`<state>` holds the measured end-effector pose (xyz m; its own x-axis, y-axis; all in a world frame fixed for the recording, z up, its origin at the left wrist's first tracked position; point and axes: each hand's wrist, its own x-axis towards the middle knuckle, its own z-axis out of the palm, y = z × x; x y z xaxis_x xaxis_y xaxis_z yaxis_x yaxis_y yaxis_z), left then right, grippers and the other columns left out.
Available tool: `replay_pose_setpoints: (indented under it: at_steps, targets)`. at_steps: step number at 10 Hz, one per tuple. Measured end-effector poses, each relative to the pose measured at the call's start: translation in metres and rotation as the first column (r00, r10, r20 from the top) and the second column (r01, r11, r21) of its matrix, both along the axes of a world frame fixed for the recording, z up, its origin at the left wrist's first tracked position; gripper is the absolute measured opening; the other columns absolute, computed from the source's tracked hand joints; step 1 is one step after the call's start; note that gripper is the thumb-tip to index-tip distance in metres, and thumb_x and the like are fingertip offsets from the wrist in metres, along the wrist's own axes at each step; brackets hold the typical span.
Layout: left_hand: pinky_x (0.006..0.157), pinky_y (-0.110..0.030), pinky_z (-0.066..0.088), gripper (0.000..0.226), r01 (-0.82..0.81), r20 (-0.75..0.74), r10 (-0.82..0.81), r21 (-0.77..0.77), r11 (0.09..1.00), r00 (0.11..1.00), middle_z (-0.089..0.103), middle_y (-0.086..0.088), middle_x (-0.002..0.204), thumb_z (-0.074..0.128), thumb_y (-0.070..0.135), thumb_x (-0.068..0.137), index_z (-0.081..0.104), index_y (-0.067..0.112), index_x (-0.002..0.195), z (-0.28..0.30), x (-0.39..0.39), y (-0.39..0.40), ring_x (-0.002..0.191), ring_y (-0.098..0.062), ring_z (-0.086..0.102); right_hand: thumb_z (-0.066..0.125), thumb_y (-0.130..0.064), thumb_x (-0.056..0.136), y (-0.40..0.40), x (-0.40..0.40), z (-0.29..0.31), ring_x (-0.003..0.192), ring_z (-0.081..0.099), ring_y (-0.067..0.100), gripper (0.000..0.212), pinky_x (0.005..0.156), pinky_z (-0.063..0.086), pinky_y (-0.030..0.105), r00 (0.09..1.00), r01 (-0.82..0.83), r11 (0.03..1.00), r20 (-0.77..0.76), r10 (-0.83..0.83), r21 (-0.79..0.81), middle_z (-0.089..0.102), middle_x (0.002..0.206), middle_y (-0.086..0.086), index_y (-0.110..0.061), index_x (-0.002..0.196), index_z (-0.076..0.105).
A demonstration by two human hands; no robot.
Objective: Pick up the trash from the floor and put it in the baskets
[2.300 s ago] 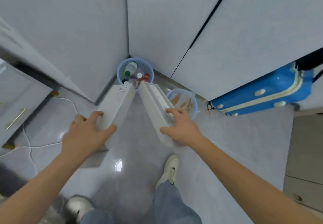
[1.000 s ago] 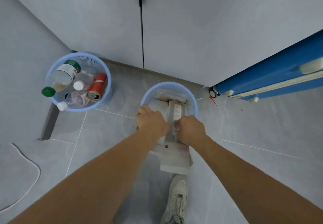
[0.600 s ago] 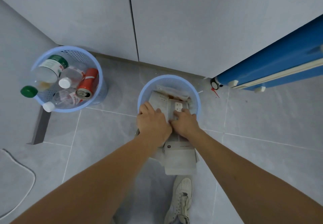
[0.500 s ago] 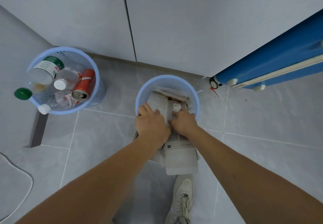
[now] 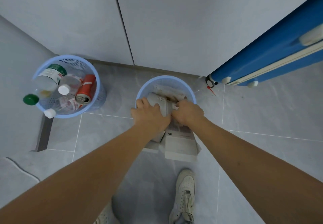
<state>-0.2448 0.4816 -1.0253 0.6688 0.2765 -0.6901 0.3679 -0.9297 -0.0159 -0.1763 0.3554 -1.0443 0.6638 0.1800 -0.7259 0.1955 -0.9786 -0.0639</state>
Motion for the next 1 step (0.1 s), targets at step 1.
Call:
replay_pose_setpoints:
  at_steps: [1]
  targets:
    - [0.100, -0.049, 0.036, 0.064, -0.003, 0.045, 0.004, -0.022, 1.000, 0.999, 0.036, -0.013, 0.143, 0.026, 0.070, 0.094, 0.054, 0.027, 0.133, 0.0130, 0.0047, 0.0024, 0.132, -0.033, 0.033, 0.045, -0.036, 0.096, -0.0053, 0.0025, 0.0044, 0.090, 0.063, 0.027, 0.026, 0.070, 0.048, 0.033, 0.998, 0.015, 0.993, 0.052, -0.021, 0.113, 0.068, 0.107, 0.008, -0.021, 0.103, 0.064]
